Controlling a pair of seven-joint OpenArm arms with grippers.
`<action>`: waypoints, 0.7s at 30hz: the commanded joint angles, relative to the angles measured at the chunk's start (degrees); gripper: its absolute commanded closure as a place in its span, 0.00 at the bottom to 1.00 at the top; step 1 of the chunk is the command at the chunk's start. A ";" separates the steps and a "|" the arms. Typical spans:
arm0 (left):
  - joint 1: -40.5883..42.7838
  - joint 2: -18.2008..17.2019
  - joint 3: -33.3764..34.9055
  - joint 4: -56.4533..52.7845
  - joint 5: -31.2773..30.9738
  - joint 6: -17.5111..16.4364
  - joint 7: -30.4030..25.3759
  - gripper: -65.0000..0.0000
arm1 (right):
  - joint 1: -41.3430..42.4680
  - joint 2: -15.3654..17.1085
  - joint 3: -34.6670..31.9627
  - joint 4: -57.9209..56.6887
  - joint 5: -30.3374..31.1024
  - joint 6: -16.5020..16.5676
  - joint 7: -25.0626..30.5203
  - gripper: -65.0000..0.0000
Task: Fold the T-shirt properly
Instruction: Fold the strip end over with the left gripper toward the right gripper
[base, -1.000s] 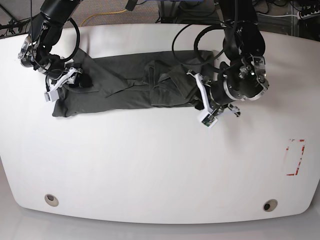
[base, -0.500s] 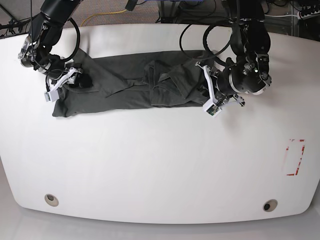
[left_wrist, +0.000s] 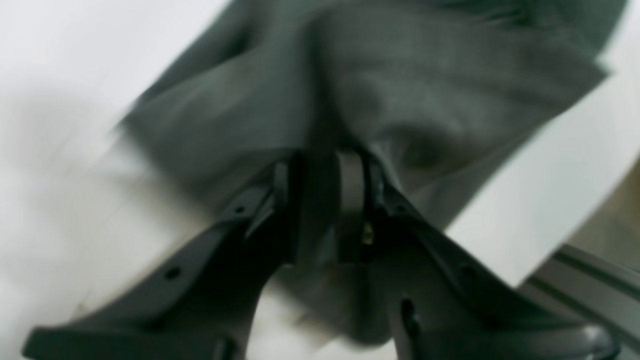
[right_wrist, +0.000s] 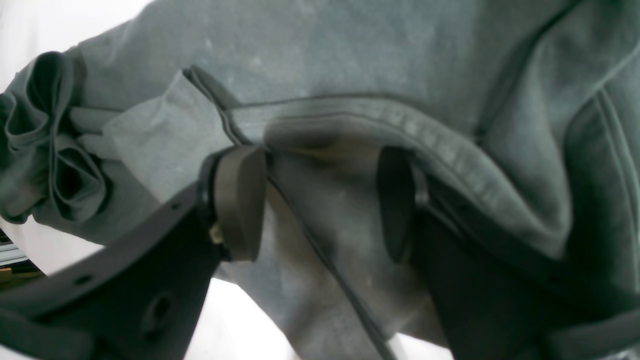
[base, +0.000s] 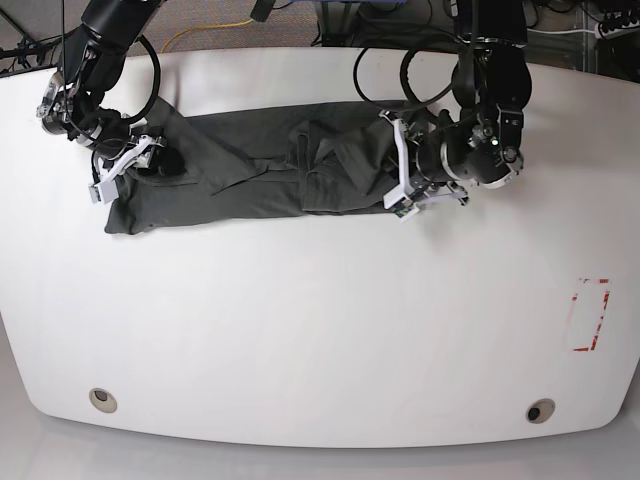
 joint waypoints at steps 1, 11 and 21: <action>-0.94 0.05 2.64 0.95 -1.11 -0.08 -0.92 0.84 | 0.34 0.83 0.15 0.60 0.15 -0.10 -0.17 0.48; -3.67 -4.87 22.77 2.53 -0.67 -0.08 -1.01 0.84 | 0.34 0.83 0.15 0.60 0.15 -0.10 -0.17 0.48; -7.45 -6.01 24.71 2.80 -0.67 -0.08 -1.10 0.84 | 0.43 0.83 0.15 0.60 0.15 -0.10 -0.17 0.48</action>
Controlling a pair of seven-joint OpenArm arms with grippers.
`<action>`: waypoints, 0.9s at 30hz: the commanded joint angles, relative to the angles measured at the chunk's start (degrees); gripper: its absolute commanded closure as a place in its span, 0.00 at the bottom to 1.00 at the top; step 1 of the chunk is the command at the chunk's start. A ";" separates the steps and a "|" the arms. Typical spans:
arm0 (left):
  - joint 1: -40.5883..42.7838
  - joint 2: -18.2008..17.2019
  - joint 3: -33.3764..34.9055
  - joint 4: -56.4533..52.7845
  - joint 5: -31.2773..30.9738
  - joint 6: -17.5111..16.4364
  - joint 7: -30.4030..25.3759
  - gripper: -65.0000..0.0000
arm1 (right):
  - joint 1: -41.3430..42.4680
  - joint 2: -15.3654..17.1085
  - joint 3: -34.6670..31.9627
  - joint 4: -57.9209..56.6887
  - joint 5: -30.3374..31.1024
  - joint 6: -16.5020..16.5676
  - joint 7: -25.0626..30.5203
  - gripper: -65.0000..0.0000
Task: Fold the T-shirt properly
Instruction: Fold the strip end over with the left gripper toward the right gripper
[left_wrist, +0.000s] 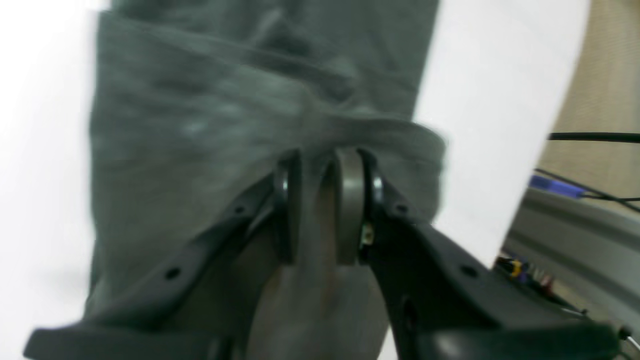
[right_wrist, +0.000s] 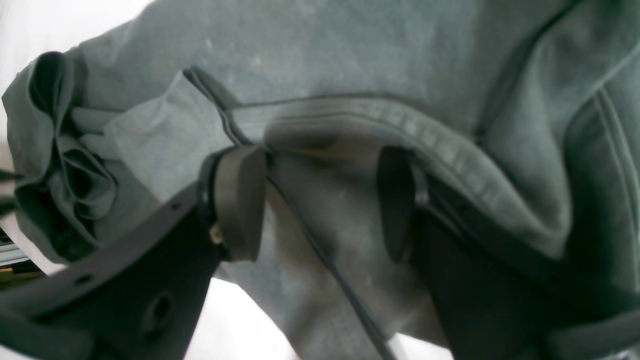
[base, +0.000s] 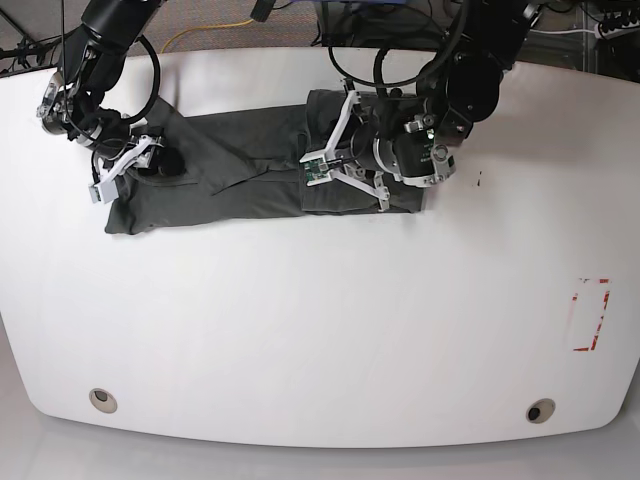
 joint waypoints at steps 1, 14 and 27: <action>-1.66 0.17 -2.71 1.11 -0.50 -0.08 -0.68 0.84 | 0.40 0.83 0.15 0.60 0.10 -0.10 -0.12 0.48; -3.06 5.36 -12.64 0.06 -0.58 -0.08 -1.12 0.83 | 0.40 0.83 0.15 0.60 0.10 -0.10 -0.12 0.48; -3.94 7.20 -8.86 -4.51 5.31 -0.08 -2.62 0.83 | 0.58 0.83 0.51 4.90 0.54 -0.10 -0.12 0.47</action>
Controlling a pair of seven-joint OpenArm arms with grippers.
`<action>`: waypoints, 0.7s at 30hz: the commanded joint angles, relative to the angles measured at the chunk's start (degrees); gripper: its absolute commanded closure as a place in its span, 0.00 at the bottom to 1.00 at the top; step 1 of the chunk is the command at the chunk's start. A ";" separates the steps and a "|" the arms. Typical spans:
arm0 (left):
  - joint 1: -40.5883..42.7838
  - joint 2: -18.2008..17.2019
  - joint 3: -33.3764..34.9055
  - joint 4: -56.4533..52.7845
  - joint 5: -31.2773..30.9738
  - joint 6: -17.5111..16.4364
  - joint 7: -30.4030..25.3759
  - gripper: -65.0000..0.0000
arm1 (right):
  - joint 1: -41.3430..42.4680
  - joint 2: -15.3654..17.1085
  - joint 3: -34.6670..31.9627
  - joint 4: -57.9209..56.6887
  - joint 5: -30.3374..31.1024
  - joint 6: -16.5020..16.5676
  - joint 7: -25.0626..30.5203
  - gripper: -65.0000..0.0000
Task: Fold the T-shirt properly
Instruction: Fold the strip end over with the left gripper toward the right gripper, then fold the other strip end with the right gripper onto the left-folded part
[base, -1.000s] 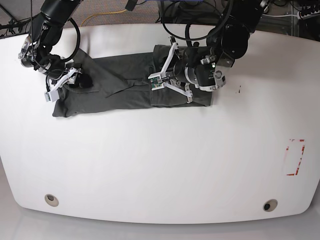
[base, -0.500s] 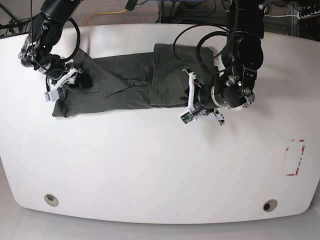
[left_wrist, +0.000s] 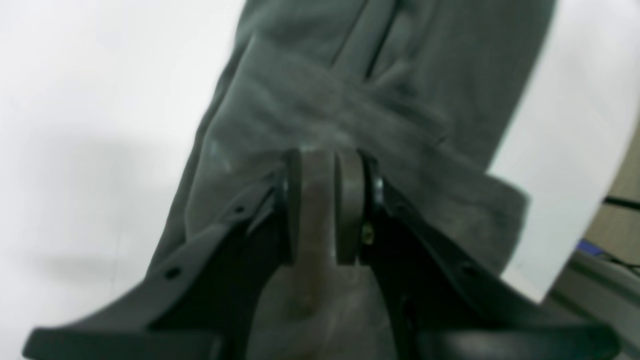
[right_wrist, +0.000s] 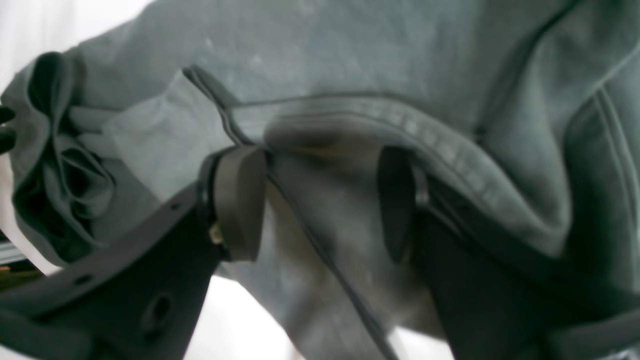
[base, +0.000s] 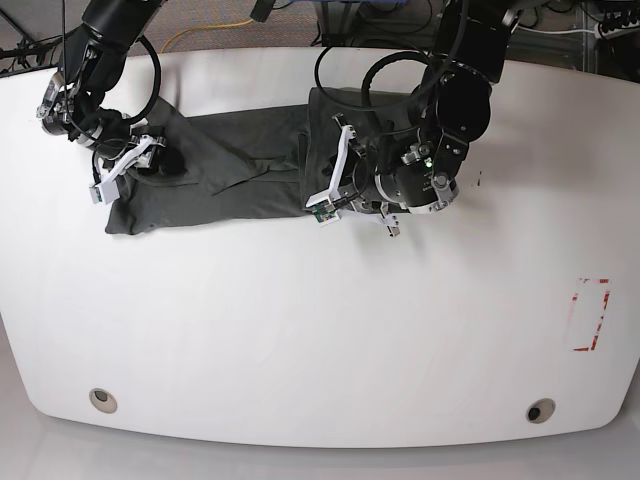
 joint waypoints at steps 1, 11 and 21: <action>-1.03 0.45 -1.94 1.72 0.26 -0.03 -1.37 0.84 | 0.80 1.03 0.46 4.36 0.78 -0.07 0.55 0.47; 3.89 -0.69 -16.18 9.46 -7.21 -0.03 -1.02 0.84 | 4.40 1.55 3.45 7.79 0.43 -0.07 0.20 0.22; 12.42 -6.67 -19.44 9.46 -10.20 -0.03 -1.37 0.84 | 9.41 7.36 8.11 -3.72 0.61 -0.07 -0.15 0.19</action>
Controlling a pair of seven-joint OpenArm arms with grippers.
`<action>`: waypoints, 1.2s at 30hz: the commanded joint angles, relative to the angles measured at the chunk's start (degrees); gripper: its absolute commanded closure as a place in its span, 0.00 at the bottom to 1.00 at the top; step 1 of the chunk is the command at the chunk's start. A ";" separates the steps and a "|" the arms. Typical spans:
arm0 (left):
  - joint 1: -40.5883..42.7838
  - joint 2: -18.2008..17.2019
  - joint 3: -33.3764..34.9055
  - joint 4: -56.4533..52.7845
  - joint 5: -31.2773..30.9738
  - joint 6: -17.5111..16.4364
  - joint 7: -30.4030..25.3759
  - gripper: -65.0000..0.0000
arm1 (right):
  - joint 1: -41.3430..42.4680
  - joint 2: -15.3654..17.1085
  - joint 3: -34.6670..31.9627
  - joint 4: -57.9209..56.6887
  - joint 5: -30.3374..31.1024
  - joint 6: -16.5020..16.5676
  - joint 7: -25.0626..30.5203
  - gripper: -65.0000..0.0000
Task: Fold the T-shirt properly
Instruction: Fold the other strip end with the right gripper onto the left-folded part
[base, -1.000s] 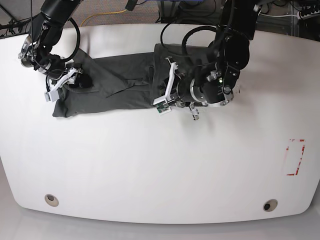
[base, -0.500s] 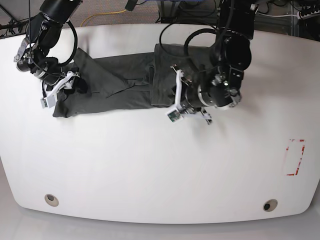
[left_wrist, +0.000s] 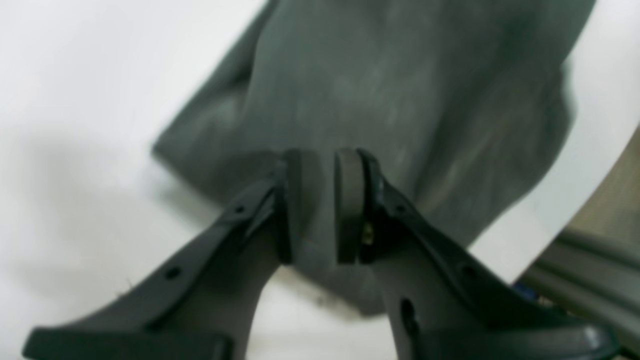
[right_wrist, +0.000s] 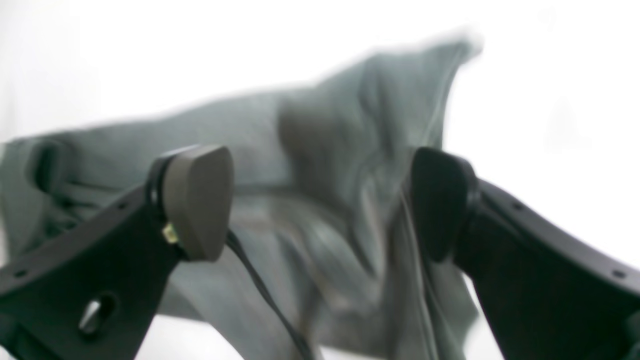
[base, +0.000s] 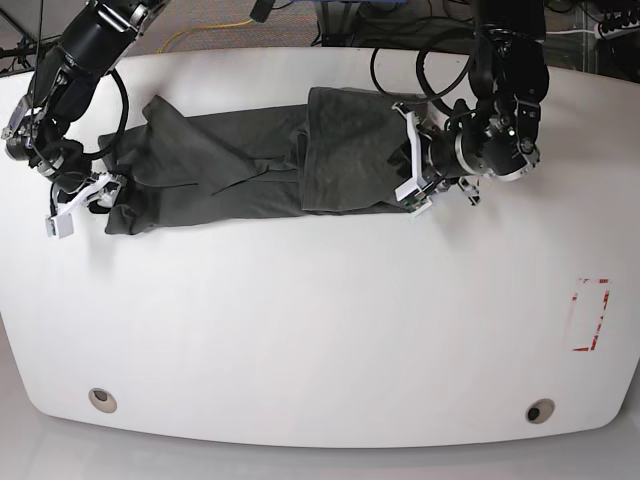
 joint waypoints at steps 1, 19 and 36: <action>1.03 -0.29 -2.24 1.06 -0.85 -0.08 -0.83 0.84 | 1.31 3.40 2.34 -2.90 -0.25 -0.16 0.66 0.19; -0.81 -0.20 -6.90 -4.30 -0.32 -0.08 -1.36 0.84 | -0.98 2.09 -0.82 -8.44 -0.07 -0.16 0.84 0.23; -1.08 -0.11 -6.99 -10.01 2.93 -0.08 -1.36 0.84 | -4.32 -1.78 -3.90 -3.17 0.10 -0.16 0.84 0.53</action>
